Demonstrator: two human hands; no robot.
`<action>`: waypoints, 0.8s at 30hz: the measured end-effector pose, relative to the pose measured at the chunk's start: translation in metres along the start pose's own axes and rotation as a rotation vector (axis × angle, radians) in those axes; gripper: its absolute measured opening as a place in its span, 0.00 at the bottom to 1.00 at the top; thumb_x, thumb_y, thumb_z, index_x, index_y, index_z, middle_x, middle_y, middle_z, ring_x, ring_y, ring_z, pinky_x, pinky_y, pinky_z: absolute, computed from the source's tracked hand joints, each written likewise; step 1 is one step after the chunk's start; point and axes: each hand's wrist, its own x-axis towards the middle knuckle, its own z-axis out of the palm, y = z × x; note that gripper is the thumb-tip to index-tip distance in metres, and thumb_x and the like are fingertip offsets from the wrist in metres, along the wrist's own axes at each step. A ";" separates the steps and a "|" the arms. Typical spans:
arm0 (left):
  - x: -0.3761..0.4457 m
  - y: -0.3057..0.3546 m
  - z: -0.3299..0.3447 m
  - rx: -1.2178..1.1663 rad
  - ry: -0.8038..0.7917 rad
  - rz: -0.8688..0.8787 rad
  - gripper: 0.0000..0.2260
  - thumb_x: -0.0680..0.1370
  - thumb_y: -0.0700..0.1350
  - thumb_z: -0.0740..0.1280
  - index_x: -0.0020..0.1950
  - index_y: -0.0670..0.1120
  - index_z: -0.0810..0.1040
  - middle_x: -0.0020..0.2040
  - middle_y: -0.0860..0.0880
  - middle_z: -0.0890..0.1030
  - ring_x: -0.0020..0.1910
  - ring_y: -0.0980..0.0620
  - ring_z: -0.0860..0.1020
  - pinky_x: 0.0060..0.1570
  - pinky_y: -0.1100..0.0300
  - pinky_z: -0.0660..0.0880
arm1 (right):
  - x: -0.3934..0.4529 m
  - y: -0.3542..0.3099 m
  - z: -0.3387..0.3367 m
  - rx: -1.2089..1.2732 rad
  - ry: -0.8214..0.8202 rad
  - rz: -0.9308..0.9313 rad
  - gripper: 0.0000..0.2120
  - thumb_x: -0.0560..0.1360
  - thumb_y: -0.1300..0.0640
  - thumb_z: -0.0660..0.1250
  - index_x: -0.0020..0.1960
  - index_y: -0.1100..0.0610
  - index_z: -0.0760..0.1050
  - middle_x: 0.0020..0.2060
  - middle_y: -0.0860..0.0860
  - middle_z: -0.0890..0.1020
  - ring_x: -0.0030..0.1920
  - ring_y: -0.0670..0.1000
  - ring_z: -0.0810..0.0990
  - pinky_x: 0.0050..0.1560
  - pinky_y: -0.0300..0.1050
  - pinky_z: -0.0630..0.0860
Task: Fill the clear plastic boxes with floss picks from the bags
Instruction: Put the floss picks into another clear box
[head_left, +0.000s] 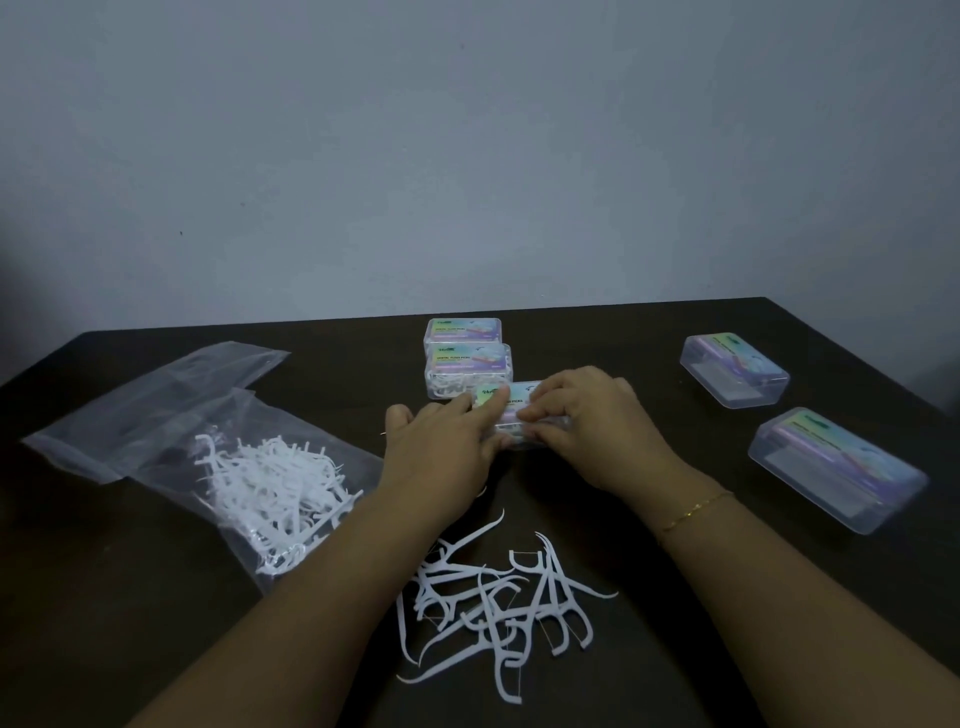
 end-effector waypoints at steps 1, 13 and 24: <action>0.000 0.000 0.000 -0.003 0.001 -0.001 0.23 0.82 0.59 0.50 0.77 0.61 0.49 0.73 0.51 0.66 0.68 0.49 0.67 0.60 0.50 0.59 | 0.001 0.000 0.001 -0.004 0.009 -0.009 0.14 0.76 0.47 0.64 0.61 0.44 0.77 0.61 0.43 0.75 0.63 0.45 0.67 0.62 0.46 0.64; 0.001 -0.003 0.001 -0.012 0.013 -0.023 0.28 0.81 0.61 0.53 0.78 0.54 0.50 0.70 0.53 0.70 0.66 0.51 0.68 0.58 0.51 0.59 | 0.003 0.009 -0.007 0.199 -0.055 0.086 0.14 0.74 0.54 0.69 0.59 0.49 0.79 0.61 0.46 0.75 0.62 0.43 0.68 0.62 0.42 0.68; 0.008 0.004 0.003 0.038 0.040 -0.062 0.30 0.79 0.63 0.52 0.78 0.53 0.51 0.79 0.49 0.51 0.76 0.50 0.51 0.70 0.46 0.54 | 0.003 0.015 -0.006 -0.134 0.059 0.362 0.20 0.78 0.49 0.62 0.69 0.50 0.69 0.65 0.51 0.72 0.63 0.51 0.70 0.63 0.48 0.69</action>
